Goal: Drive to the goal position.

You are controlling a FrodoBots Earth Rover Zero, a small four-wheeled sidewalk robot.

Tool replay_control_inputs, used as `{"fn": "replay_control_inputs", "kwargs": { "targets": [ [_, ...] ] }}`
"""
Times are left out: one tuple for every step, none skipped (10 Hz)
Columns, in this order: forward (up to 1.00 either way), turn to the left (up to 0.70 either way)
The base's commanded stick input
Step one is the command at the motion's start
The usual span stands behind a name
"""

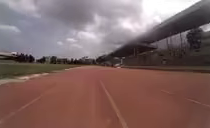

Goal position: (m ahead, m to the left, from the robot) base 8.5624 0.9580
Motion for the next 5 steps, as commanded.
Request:
{"fn": "replay_control_inputs", "kwargs": {
  "targets": [
    [0.45,0.00],
    [0.45,0.00],
    [0.45,0.00],
    [0.45,0.00],
    [0.45,0.00]
  ]
}}
